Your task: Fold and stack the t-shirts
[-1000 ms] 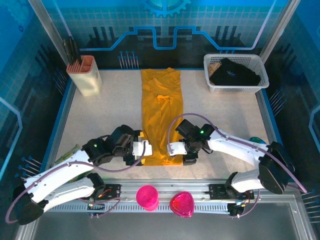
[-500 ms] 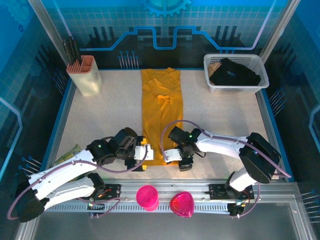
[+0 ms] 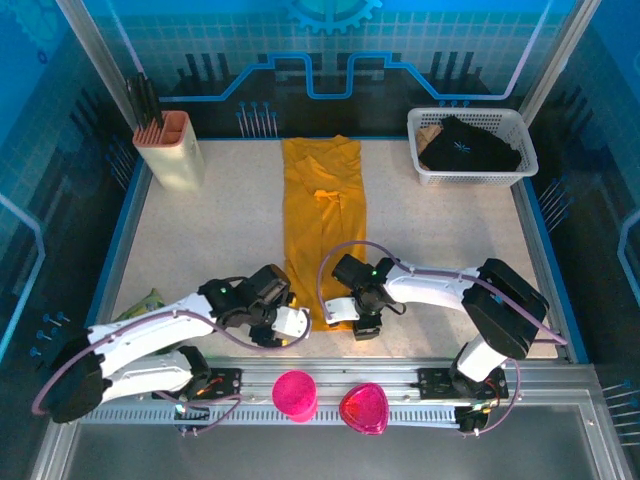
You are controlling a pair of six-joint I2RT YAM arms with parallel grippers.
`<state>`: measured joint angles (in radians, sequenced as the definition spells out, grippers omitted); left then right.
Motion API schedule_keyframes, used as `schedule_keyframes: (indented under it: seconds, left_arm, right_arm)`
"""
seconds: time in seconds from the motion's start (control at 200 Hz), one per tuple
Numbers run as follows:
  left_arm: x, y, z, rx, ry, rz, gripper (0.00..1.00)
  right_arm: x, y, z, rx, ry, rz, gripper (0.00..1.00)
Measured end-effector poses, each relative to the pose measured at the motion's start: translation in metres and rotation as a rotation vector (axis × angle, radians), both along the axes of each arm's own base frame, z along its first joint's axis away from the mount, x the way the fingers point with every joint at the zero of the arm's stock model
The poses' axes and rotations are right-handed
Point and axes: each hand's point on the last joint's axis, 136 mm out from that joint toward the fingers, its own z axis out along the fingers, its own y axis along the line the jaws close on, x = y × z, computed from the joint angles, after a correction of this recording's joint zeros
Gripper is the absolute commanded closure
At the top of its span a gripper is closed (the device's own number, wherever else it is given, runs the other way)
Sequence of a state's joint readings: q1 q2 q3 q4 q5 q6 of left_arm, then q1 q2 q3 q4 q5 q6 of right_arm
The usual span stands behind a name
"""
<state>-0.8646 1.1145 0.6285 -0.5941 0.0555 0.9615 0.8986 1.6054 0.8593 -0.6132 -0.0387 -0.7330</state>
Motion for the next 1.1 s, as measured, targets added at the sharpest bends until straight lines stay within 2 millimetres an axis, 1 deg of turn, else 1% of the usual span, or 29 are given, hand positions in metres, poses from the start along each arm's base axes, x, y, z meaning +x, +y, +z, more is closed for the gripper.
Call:
schedule_keyframes:
  seconds: [0.035,0.08,0.11,0.325,0.535,0.616,0.676,0.711,0.761,0.821,0.886,0.991,1.096]
  left_arm:
    - [0.000,0.000,-0.005,0.022,0.012,0.002,0.30]
    - [0.001,0.000,-0.009,0.040,0.026,0.008,0.37]
    - [0.003,-0.001,-0.012,0.051,0.031,0.014,0.39]
    - [0.012,-0.007,-0.019,0.076,0.032,0.023,0.46]
    - [0.014,-0.009,-0.033,0.120,0.066,0.024,0.47]
    - [0.013,-0.010,-0.039,0.139,0.080,0.020,0.50]
    - [0.012,-0.011,-0.042,0.154,0.091,0.013,0.54]
    - [0.012,-0.011,-0.044,0.160,0.096,0.011,0.58]
    - [0.011,-0.011,-0.045,0.167,0.101,0.010,0.67]
    - [0.009,-0.009,-0.047,0.190,0.119,0.007,0.84]
    - [0.009,-0.008,-0.052,0.232,0.146,0.004,1.00]
    - [0.012,-0.010,-0.051,0.265,0.155,0.005,1.00]
    - [0.013,-0.009,-0.051,0.272,0.154,0.005,1.00]
  right_arm:
    - [0.001,0.000,0.000,-0.001,-0.002,-0.001,0.44]
    - [0.001,0.001,0.000,-0.002,-0.002,-0.003,0.44]
    - [0.002,0.001,0.000,-0.004,-0.003,-0.004,0.45]
    - [0.002,0.001,0.000,-0.005,-0.002,-0.006,0.46]
    - [0.003,0.001,0.000,-0.005,-0.002,-0.007,0.46]
    - [0.003,0.000,0.000,-0.004,-0.002,-0.009,0.46]
    - [0.003,0.000,0.000,-0.003,0.000,-0.012,0.47]
    - [0.004,0.000,0.000,-0.002,0.001,-0.013,0.47]
    - [0.004,-0.001,0.000,-0.002,0.001,-0.015,0.47]
    - [0.004,-0.001,0.000,-0.002,0.000,-0.013,0.48]
    - [0.003,-0.007,-0.001,-0.011,0.005,-0.021,0.48]
    - [0.004,-0.012,0.000,-0.016,0.005,-0.035,0.51]
    - [0.004,-0.013,0.000,-0.016,0.000,-0.036,0.59]
